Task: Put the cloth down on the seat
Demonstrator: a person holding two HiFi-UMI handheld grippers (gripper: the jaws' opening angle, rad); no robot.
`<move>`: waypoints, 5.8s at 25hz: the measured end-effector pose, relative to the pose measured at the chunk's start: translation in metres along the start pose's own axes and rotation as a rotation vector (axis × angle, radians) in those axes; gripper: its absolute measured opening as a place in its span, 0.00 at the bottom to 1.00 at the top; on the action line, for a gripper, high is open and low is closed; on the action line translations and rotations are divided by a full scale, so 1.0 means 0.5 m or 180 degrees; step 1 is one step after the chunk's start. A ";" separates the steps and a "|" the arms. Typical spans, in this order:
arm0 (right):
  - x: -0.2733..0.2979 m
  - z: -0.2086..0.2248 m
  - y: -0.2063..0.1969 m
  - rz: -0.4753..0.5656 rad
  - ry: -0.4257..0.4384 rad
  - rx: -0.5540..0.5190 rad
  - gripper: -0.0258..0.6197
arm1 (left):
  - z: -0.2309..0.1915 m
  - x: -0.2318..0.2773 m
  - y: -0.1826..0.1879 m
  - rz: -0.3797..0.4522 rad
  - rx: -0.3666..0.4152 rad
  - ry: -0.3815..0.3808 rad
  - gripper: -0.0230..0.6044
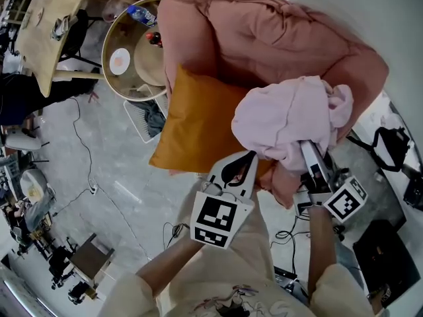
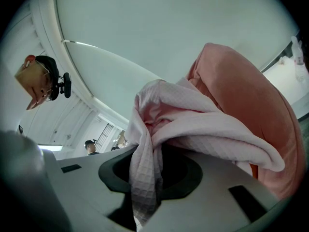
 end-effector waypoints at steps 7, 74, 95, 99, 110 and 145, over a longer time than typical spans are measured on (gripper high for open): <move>0.009 0.066 -0.003 0.0008 -0.0070 0.0097 0.23 | -0.003 0.075 -0.009 -0.0046 0.0027 -0.0015 0.04; 0.219 0.327 -0.161 -0.0137 -0.1139 -0.0133 0.28 | -0.159 0.363 -0.181 -0.0288 -0.0093 0.0219 0.04; 0.242 0.339 -0.186 -0.0373 -0.1342 -0.0026 0.29 | -0.170 0.372 -0.191 -0.0484 -0.0115 0.0271 0.04; 0.229 0.322 -0.179 -0.0416 -0.1462 -0.0153 0.36 | -0.160 0.362 -0.189 -0.0493 -0.0106 0.0270 0.04; 0.194 0.243 -0.141 -0.0143 -0.1799 -0.0282 0.46 | -0.138 0.317 -0.156 -0.0473 -0.0052 0.0177 0.04; 0.030 -0.072 -0.138 0.0161 -0.1525 -0.0666 0.11 | -0.059 0.059 -0.039 0.0003 -0.0199 -0.0067 0.04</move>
Point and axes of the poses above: the fingertips, and each gripper's own axes: x forward along the fingers, z to its right, y out of its top, the point moved 9 cm from there along -x, backward along the fingers, and after that the axes turned 11 degrees about z, right-handed, at the moved point
